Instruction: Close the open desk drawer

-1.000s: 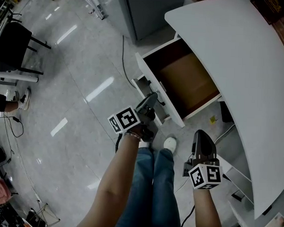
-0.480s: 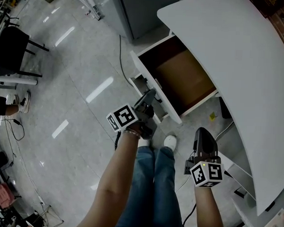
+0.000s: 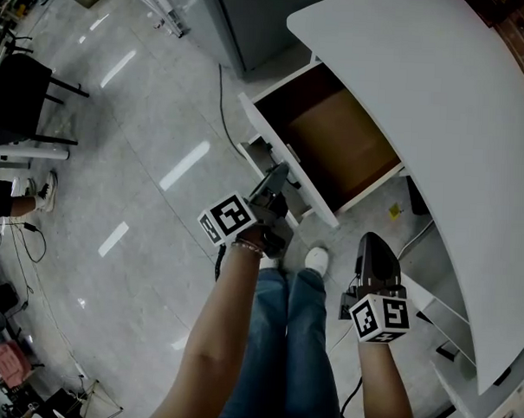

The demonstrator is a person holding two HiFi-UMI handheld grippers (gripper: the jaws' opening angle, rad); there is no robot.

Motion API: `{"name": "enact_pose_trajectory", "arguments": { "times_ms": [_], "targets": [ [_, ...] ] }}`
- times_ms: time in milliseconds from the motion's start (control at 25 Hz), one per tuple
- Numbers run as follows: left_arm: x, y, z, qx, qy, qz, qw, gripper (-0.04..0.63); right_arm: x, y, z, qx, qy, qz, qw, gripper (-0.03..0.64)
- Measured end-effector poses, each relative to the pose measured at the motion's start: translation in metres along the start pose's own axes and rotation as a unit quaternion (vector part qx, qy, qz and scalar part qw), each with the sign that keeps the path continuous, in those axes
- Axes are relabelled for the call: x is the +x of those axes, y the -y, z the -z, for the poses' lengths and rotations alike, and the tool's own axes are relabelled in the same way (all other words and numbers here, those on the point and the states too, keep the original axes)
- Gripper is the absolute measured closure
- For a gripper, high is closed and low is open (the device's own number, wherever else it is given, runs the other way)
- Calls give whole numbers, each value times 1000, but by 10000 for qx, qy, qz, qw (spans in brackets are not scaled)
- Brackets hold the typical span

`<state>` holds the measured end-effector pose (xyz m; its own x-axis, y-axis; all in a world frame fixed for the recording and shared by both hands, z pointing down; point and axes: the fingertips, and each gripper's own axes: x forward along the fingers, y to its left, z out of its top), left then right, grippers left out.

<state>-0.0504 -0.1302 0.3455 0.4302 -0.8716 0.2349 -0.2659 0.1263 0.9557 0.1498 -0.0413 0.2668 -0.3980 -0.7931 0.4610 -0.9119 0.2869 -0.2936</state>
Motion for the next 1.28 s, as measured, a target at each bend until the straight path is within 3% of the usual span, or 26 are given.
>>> {"name": "enact_pose_trajectory", "arguments": {
  "times_ms": [200, 640, 960, 1280],
  "targets": [
    [9, -1, 9, 71, -126, -282, 9995, 565, 1, -2, 0, 14, -37, -7, 10000, 618],
    [25, 2, 5, -5, -53, -360, 9993, 565, 2, 7, -1, -20, -35, 78, 10000, 618],
    [25, 2, 6, -3, 14, -465, 9989, 566, 10, 13, -2, -94, -68, 379, 9992, 619],
    [42, 9, 12, 0, -153, -483, 9987, 566, 15, 7, -2, -104, -72, 308, 9994, 619]
  ]
}}
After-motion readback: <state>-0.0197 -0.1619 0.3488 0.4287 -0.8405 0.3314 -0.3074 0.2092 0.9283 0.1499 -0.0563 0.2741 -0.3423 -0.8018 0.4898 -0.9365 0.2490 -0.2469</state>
